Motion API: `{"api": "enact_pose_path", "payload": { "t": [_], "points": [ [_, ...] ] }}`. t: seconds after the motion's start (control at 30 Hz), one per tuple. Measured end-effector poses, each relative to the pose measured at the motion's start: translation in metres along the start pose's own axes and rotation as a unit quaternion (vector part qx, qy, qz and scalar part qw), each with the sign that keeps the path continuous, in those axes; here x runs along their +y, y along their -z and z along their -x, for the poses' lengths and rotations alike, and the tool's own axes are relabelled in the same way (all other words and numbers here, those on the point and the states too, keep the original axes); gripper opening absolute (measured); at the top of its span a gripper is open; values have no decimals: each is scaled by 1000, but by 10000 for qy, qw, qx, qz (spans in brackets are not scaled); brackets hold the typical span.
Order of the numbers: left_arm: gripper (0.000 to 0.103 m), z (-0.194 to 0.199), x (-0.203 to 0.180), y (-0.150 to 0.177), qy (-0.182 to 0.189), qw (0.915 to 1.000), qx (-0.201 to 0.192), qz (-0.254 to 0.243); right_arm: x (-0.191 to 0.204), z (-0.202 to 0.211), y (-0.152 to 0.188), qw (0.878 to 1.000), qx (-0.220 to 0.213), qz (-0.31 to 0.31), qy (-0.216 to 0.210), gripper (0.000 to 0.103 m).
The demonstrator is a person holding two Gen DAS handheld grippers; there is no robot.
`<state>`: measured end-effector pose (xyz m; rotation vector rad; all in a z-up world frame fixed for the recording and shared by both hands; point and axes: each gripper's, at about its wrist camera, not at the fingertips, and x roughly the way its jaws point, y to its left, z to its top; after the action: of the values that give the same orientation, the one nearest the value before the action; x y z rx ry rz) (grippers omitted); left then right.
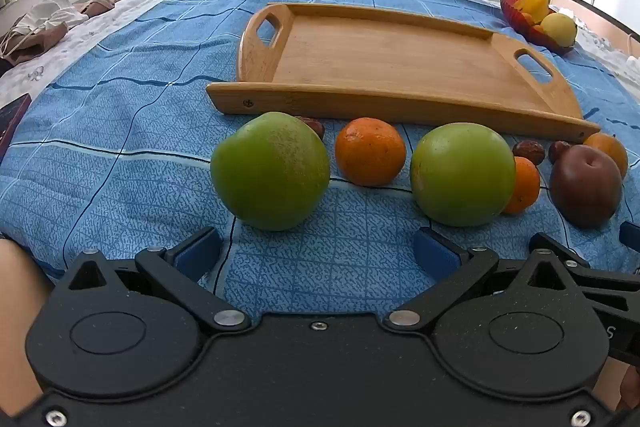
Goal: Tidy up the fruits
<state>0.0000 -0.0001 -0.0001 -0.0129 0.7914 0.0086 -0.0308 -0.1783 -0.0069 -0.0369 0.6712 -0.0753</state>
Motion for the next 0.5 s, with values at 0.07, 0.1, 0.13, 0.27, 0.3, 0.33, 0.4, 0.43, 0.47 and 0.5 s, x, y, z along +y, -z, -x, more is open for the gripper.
{"api": "enact_pose_path", "payload": {
  "t": [0.07,0.1,0.13,0.27,0.3,0.33,0.4,0.43,0.47,0.5],
  "points": [
    [103,0,0,0,-1,10000,-5,3,0,0,0,10000,-25,6,2,103],
    [103,0,0,0,15,10000,1,17,0,0,0,10000,-27,3,2,103],
    [103,0,0,0,21,10000,9,22,0,0,0,10000,-26,5,4,103],
    [103,0,0,0,16,10000,-2,17,0,0,1,10000,-26,10,7,103],
    [103,0,0,0,14,10000,-3,17,0,0,0,10000,-25,9,6,103],
    [103,0,0,0,11,10000,-3,15,0,0,1,10000,-24,6,5,103],
    [103,0,0,0,10,10000,-6,14,0,0,1,10000,-29,14,8,103],
    [103,0,0,0,12,10000,-6,16,0,0,1,10000,-30,13,8,103],
    [103,0,0,0,12,10000,-6,15,0,0,1,10000,-30,13,8,103],
    [103,0,0,0,12,10000,-7,15,0,1,1,10000,-32,13,10,103]
  ]
}}
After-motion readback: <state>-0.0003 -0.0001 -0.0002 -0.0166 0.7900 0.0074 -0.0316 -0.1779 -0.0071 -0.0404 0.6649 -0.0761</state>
